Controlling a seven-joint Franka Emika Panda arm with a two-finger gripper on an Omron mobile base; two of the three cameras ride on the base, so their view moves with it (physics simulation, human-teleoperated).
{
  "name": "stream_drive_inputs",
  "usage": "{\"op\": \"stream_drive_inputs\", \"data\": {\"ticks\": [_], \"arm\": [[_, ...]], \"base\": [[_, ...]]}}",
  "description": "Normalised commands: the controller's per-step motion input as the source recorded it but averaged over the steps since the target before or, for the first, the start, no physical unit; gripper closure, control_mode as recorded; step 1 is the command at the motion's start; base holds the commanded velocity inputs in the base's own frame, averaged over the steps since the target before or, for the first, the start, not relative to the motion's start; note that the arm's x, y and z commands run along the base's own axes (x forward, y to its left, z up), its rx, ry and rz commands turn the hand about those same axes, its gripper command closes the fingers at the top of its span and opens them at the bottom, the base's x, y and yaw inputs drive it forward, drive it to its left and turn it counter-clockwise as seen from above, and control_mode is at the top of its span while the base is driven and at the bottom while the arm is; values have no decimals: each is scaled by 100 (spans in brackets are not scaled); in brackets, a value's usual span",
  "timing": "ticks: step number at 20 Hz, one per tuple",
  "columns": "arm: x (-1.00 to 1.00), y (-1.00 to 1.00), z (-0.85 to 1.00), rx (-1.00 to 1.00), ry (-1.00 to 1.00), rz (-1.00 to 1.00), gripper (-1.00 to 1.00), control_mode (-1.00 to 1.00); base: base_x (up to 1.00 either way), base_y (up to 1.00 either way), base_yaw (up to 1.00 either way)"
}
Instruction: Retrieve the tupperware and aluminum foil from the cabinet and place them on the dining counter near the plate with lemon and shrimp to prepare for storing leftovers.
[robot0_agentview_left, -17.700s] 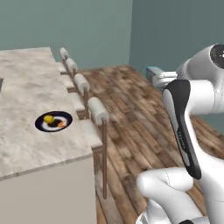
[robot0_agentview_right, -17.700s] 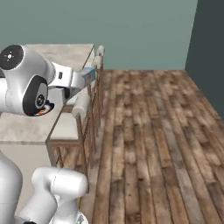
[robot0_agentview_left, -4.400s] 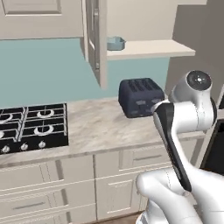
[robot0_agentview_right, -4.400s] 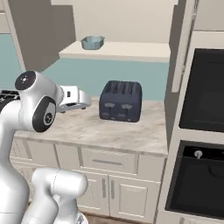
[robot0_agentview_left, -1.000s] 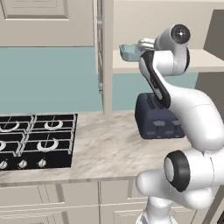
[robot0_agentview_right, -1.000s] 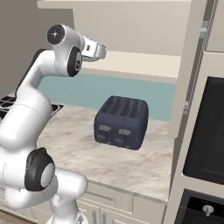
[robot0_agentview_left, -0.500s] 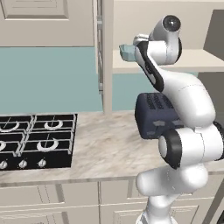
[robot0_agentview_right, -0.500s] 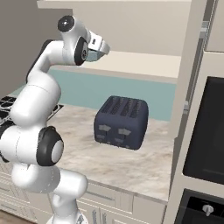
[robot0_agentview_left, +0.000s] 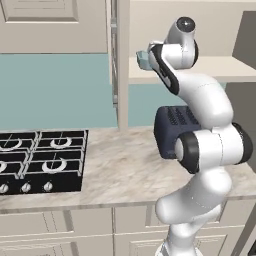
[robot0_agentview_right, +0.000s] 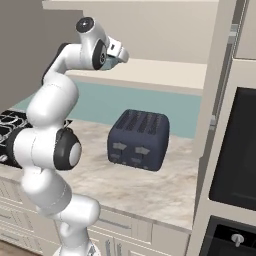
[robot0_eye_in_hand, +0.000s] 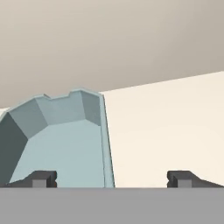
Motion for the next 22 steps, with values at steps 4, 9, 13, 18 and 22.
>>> {"op": "stream_drive_inputs", "data": {"ticks": [4, 9, 13, 18, 22], "arm": [[52, 0, -13, 0, 6, 0, -100, -100], [40, 1, -26, 0, 11, 0, -100, -100], [28, 13, -23, 0, 9, 0, 100, -100], [4, 1, 0, 0, 0, 0, 100, -100], [0, 0, -4, 0, 0, 0, 100, -100]], "base": [[0, 0, 0], [0, 0, 0], [0, 0, 0], [0, 0, 0], [0, 0, 0]]}}
